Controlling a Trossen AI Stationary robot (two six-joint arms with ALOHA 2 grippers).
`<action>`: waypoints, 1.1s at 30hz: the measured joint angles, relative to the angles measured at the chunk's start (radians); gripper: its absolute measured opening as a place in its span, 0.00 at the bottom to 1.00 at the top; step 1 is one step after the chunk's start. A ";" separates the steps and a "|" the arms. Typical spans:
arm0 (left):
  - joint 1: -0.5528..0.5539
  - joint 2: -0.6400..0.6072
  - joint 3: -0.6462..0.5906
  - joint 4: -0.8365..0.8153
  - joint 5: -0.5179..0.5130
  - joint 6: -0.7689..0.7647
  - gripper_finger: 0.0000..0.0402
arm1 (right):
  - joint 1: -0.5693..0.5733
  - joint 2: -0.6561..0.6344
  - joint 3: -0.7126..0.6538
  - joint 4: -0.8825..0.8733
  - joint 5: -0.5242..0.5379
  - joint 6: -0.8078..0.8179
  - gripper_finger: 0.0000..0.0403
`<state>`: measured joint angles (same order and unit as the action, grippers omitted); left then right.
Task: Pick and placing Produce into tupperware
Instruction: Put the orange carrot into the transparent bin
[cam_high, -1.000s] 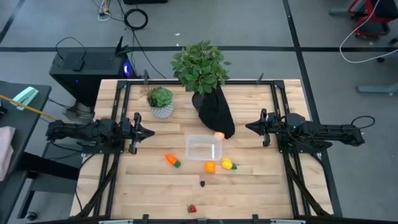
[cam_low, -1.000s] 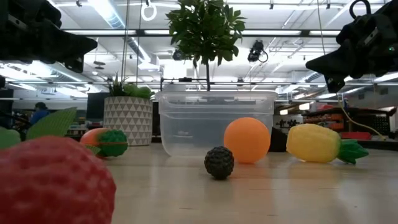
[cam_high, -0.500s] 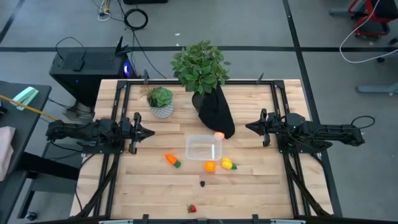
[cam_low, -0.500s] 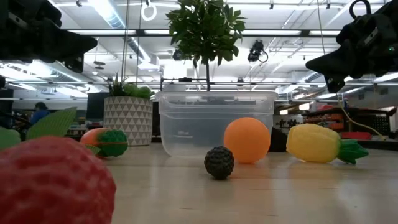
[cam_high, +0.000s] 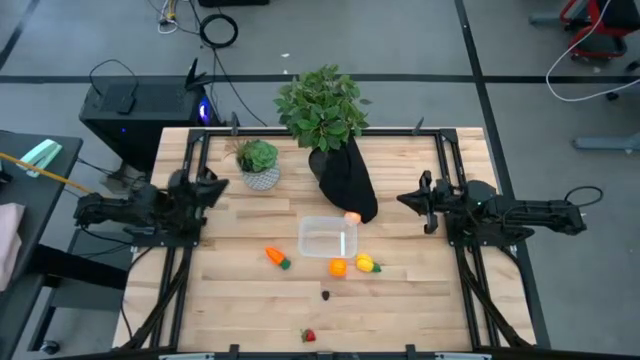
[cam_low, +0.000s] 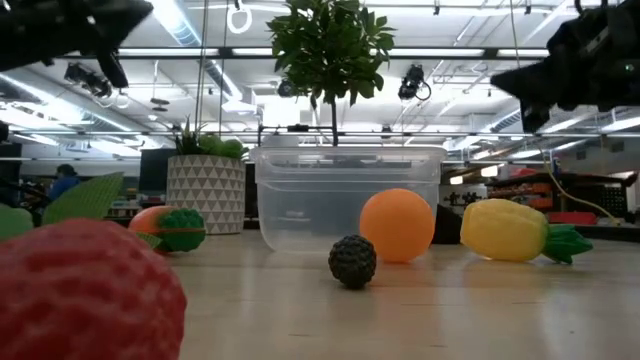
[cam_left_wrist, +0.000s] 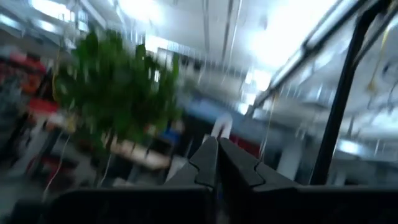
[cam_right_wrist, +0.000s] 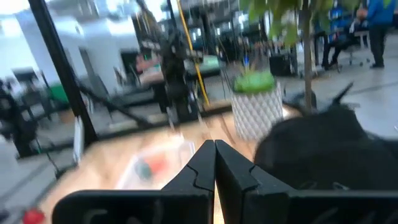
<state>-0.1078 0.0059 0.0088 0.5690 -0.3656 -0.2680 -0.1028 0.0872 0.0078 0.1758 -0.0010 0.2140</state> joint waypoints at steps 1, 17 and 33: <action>0.000 0.000 0.000 0.035 -0.001 0.012 0.05 | 0.000 0.000 0.000 0.037 0.000 0.018 0.03; 0.000 0.000 0.000 0.110 -0.199 -0.165 0.04 | 0.000 0.074 0.182 0.462 0.109 0.384 0.03; 0.000 0.323 0.456 -0.008 0.040 0.302 0.05 | 0.000 0.544 0.737 -0.033 0.114 0.294 0.03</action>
<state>-0.1079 0.3291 0.4653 0.5606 -0.3258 0.0338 -0.1028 0.6315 0.7448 0.1428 0.1132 0.5081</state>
